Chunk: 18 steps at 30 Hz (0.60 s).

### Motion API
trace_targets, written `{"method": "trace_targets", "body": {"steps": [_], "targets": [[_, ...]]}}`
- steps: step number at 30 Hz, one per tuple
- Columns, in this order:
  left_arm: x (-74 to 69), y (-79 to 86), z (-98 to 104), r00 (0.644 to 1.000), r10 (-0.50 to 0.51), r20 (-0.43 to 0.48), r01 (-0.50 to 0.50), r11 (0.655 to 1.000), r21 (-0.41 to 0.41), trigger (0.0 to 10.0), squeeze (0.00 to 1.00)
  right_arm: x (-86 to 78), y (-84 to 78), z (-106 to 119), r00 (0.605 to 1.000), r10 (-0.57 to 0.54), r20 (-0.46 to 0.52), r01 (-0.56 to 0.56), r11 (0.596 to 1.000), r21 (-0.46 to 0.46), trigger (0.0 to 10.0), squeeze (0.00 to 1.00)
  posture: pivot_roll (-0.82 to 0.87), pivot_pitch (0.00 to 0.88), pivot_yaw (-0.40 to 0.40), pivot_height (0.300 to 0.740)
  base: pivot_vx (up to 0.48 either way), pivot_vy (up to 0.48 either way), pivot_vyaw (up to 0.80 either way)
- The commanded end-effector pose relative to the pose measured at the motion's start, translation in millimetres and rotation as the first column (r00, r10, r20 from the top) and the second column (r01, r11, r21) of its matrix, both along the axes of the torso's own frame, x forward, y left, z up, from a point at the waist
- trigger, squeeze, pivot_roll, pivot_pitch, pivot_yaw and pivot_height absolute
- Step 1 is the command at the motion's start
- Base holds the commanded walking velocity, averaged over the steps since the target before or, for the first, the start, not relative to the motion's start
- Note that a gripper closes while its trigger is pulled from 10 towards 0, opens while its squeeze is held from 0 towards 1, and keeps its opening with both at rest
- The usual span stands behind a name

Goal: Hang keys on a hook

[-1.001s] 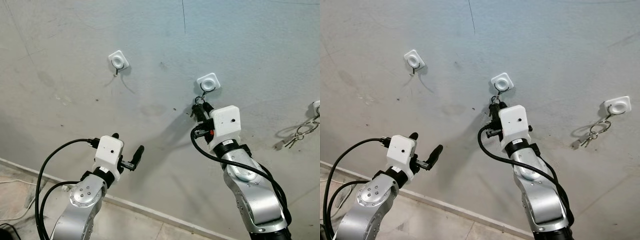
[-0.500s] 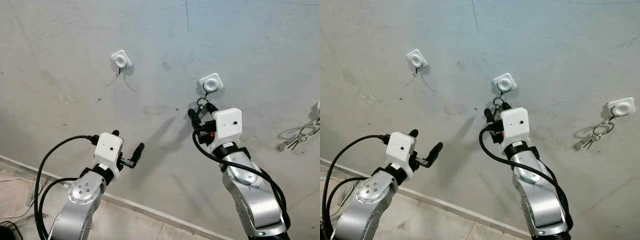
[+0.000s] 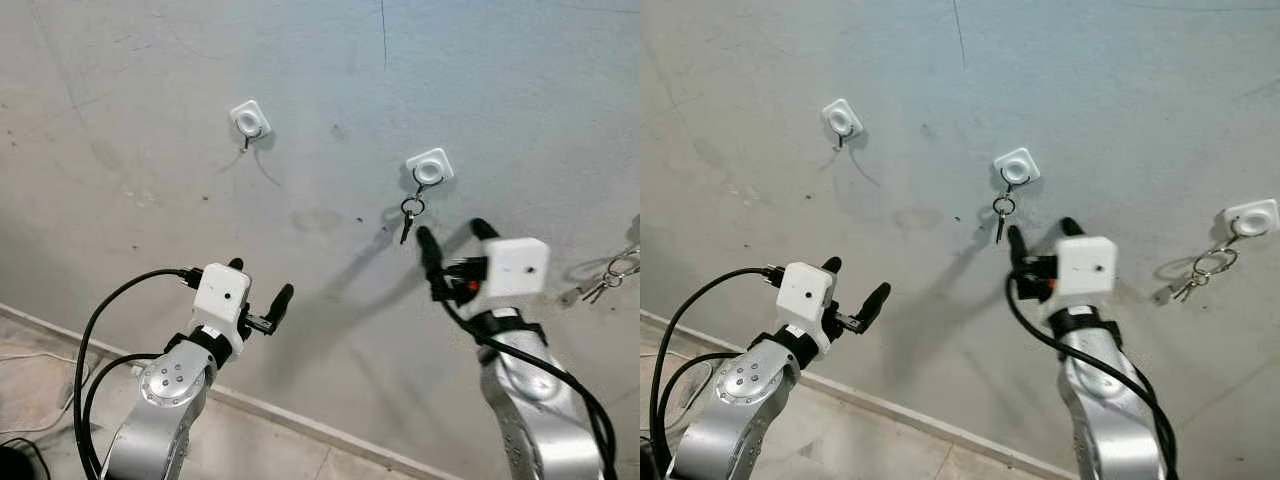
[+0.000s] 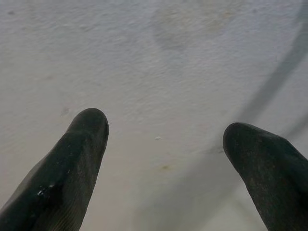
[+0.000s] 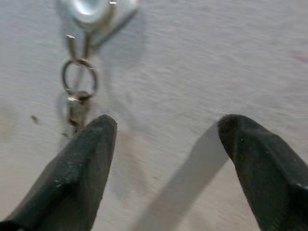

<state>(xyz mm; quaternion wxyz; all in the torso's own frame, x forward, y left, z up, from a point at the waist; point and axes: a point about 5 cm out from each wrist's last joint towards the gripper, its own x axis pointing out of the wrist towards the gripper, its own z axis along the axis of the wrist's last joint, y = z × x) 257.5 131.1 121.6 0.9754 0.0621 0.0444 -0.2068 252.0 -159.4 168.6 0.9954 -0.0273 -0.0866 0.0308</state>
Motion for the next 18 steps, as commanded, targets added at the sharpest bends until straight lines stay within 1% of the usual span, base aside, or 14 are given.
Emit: {"method": "trace_targets", "body": {"steps": [1, 2, 6, 7, 8, 9, 10, 13, 15, 17, 18], "targets": [[2.1, -3.1, -2, 1.0, -0.017, -0.007, 0.017, 1.0, 0.005, 10.0, 0.0, -4.6, -6.2, 3, 0.999, -0.042, 0.01, 0.042, 0.999, 0.01, 10.0, 1.0, 0.1, 0.0, -0.048, 0.74, 0.0, 0.0, 0.0], [3.4, -2.8, -1, 1.0, -0.011, -0.006, 0.011, 1.0, 0.006, 10.0, 0.0, -6.8, -6.6, 2, 0.999, -0.046, 0.008, 0.046, 0.999, -0.005, 10.0, 1.0, 0.1, 0.0, -0.048, 0.74, 0.0, 0.0, 0.0], [6.3, -2.2, 1, 1.0, -0.006, 0.003, 0.006, 1.0, 0.006, 10.0, 0.0, -11.3, -6.2, 2, 0.999, -0.053, 0.007, 0.054, 0.998, -0.018, 10.0, 1.0, 0.1, 0.0, -0.053, 0.74, 0.0, 0.0, 0.0], [6.8, -1.3, 1, 1.0, -0.001, 0.004, 0.001, 1.0, 0.01, 10.0, 0.0, -12.6, -4.7, 1, 0.999, -0.042, 0.004, 0.042, 0.999, -0.011, 10.0, 0.97, 0.1, 0.0, -0.052, 0.74, 0.0, 0.0, 0.0], [7.1, -0.3, 0, 1.0, 0.006, 0.003, -0.006, 1.0, 0.015, 10.0, 0.0, -14.6, -2.9, 1, 1.0, -0.026, 0.0, 0.026, 1.0, 0.0, 10.0, 0.38, 0.1, 0.0, -0.052, 0.74, 0.0, 0.0, 0.0], [7.1, -0.3, 0, 1.0, 0.006, 0.003, -0.006, 1.0, 0.015, 10.0, 0.0, -14.6, -2.9, 1, 1.0, -0.026, 0.0, 0.026, 1.0, 0.0, 10.0, 0.38, 0.1, 0.0, -0.052, 0.74, 0.0, 0.0, 0.0], [7.0, -0.4, 0, 1.0, 0.003, 0.001, -0.003, 1.0, 0.013, 10.0, 0.0, -16.5, -2.4, 0, 1.0, -0.026, -0.013, 0.025, 0.999, -0.029, 10.0, 0.0, 0.1, 0.0, -0.052, 0.74, 0.0, 0.0, 0.0], [6.9, -2.5, 1, 1.0, -0.008, 0.0, 0.008, 1.0, 0.003, 10.0, 0.0, -18.1, -2.2, -4, 0.999, -0.023, -0.035, 0.021, 0.999, -0.039, 10.0, 0.0, 0.1, 0.0, -0.052, 0.74, 0.0, 0.0, 0.0], [7.3, -3.6, 1, 1.0, -0.009, -0.002, 0.009, 1.0, -0.002, 10.0, 0.0, -17.7, -2.3, -5, 0.999, -0.028, -0.036, 0.025, 0.998, -0.066, 10.0, 0.0, 0.1, 0.0, -0.052, 0.74, 0.0, 0.0, 0.0], [8.4, -5.3, 0, 1.0, -0.007, -0.017, 0.006, 1.0, -0.023, 10.0, 0.0, -16.0, -2.4, -7, 0.999, -0.024, -0.043, 0.022, 0.998, -0.052, 10.0, 0.0, 0.1, 0.0, -0.058, 0.74, 0.0, 0.0, 0.0], [9.5, -5.5, 0, 1.0, -0.002, -0.014, 0.002, 1.0, -0.019, 10.0, 0.0, -14.9, -2.9, -6, 0.999, -0.026, -0.044, 0.024, 0.999, -0.047, 10.0, 0.0, 0.1, 0.0, -0.058, 0.74, 0.0, 0.0, 0.0]]}}
